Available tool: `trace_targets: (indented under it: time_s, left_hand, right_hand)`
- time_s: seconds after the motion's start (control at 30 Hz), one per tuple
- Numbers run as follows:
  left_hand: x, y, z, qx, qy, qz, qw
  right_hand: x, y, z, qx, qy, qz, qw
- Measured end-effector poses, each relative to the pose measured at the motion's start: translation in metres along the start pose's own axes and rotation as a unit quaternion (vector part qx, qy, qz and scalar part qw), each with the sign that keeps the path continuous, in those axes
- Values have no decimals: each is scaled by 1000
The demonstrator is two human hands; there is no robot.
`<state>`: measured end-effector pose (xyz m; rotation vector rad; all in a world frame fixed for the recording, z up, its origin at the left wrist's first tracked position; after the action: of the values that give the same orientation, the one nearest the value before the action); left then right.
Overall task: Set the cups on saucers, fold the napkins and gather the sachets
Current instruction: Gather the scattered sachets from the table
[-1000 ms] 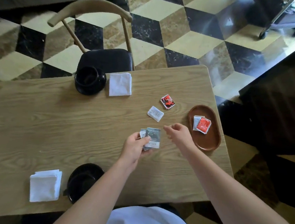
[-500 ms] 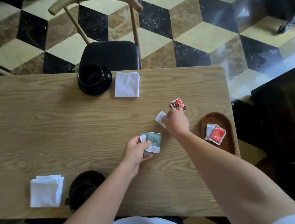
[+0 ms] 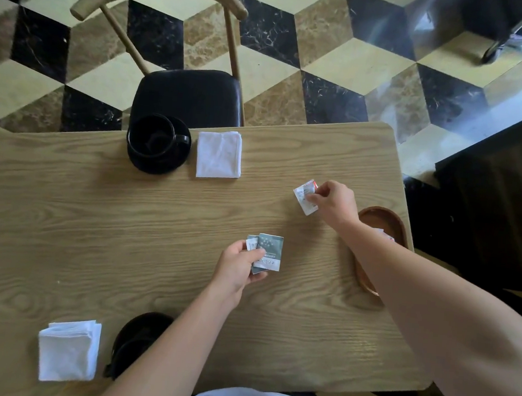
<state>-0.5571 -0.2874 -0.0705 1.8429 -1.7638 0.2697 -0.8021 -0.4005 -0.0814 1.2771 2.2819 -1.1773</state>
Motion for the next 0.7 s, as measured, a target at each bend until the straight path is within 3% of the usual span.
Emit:
trace_targets:
  time_s: [0.2, 0.47, 0.6, 0.7]
  left_hand:
    - [-2, 1, 1, 6, -1, 11, 1000]
    - [-5, 0, -6, 24, -2, 7, 1000]
    - [-1, 5, -6, 43, 7, -1, 999]
    - [8, 22, -1, 40, 17, -4, 999]
  right_hand:
    - [0, -6, 9, 6, 25, -53, 998]
    - [1, -6, 12, -1, 40, -43, 998]
    - [-5, -10, -4, -16, 17, 107, 994]
    - [-4, -7, -42, -58, 8, 267, 962]
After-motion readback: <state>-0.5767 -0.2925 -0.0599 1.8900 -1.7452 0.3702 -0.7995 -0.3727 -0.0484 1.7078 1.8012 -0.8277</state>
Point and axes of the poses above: each hand's wrist, its own z-axis towards the middle knuckle, its own y-axis out of the palm, x = y × z, the point moved 6 cm from there along z, towards the middle knuckle, and after that the axes turned 13 degrees about -x, right-handed, at the moved point
